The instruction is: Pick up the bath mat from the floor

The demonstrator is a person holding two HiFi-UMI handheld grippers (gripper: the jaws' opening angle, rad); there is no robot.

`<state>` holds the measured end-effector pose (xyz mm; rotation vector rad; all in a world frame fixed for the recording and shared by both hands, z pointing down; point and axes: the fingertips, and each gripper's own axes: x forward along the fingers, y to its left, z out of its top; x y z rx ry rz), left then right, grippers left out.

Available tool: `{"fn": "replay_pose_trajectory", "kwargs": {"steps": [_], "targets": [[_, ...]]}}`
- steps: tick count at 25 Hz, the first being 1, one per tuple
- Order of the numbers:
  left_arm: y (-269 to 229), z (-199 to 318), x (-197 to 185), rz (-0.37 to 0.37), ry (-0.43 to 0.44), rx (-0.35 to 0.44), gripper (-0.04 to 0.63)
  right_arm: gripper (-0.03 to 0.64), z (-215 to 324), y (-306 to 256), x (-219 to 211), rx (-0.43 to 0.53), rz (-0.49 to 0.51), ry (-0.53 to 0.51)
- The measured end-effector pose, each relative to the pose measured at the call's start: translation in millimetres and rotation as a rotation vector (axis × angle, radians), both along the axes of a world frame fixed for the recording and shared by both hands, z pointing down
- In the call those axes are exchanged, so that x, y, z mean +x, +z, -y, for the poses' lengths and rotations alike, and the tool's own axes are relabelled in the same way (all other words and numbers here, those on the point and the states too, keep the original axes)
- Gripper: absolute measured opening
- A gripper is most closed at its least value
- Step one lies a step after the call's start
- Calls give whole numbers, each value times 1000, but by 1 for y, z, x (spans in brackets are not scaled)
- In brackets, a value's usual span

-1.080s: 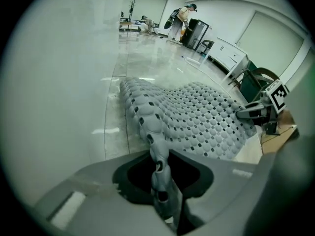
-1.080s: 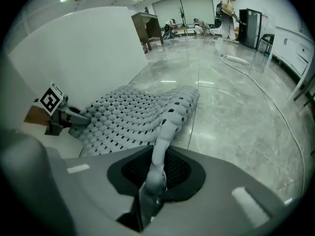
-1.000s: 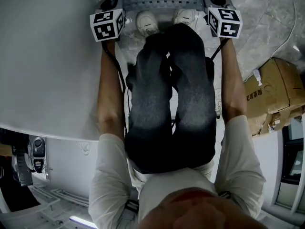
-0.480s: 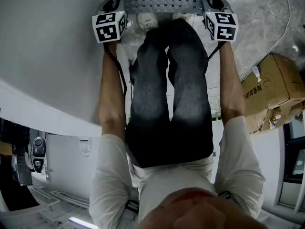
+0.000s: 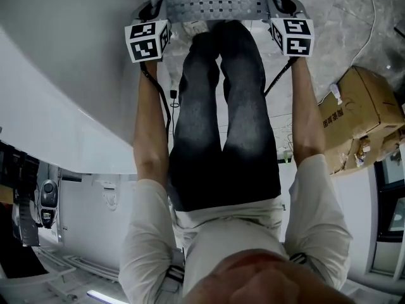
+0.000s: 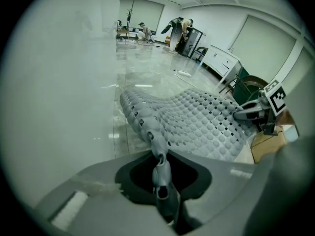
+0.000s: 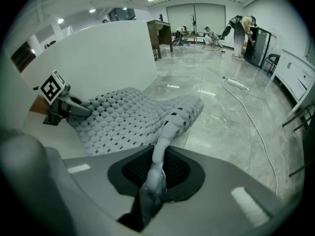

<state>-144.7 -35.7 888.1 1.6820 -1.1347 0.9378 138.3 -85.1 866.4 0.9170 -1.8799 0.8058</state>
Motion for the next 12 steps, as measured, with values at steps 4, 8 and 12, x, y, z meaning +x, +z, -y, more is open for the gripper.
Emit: {"fn": "replay_pose_trajectory", "kwargs": {"steps": [4, 8, 12], "targets": [[-32, 6, 2, 3, -6, 21, 52, 52, 7, -31, 1, 29, -3, -18], [-59, 7, 6, -2, -7, 36, 52, 52, 7, -58, 3, 48, -10, -31], [-85, 12, 8, -9, -4, 56, 52, 52, 9, -83, 5, 75, -18, -40]]}}
